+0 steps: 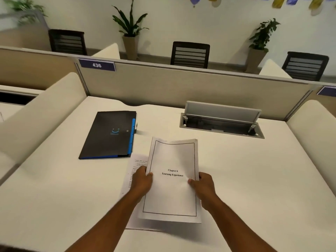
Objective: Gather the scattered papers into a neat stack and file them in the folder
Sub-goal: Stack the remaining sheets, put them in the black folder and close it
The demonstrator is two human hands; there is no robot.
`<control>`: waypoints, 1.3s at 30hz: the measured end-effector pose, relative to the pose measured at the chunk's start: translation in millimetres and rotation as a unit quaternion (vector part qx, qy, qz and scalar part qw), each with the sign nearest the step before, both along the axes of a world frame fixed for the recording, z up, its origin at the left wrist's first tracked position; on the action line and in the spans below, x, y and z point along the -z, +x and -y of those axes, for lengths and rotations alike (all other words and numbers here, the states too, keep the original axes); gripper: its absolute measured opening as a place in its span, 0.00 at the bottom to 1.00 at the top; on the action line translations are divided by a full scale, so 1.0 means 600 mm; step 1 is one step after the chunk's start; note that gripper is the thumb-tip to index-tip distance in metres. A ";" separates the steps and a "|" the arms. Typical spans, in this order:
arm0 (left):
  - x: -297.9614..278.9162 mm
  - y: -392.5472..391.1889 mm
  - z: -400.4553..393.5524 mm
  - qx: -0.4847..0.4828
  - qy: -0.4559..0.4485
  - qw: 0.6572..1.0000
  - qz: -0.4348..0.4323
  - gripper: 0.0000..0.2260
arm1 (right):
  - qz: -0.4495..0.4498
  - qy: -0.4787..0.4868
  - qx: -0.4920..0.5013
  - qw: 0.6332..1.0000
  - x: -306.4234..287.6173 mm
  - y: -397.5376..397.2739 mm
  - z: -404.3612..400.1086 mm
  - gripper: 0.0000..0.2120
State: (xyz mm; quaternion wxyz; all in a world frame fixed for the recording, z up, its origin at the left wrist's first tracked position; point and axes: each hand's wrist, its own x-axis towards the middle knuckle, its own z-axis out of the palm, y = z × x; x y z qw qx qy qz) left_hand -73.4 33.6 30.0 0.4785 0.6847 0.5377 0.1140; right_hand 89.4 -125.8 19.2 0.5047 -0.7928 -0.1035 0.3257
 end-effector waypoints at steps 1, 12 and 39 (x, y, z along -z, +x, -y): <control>0.002 -0.012 -0.005 -0.015 0.003 1.000 -0.004 0.16 | -0.010 -0.002 -0.002 1.000 0.005 -0.012 -0.008 0.06; 0.034 -0.112 -0.082 -0.090 -0.007 0.986 -0.141 0.10 | -0.075 -0.037 0.013 0.996 0.040 -0.099 -0.067 0.06; 0.073 -0.112 -0.095 -0.048 0.022 0.991 -0.124 0.17 | 0.088 -0.275 -0.065 0.955 0.041 -0.135 -0.119 0.28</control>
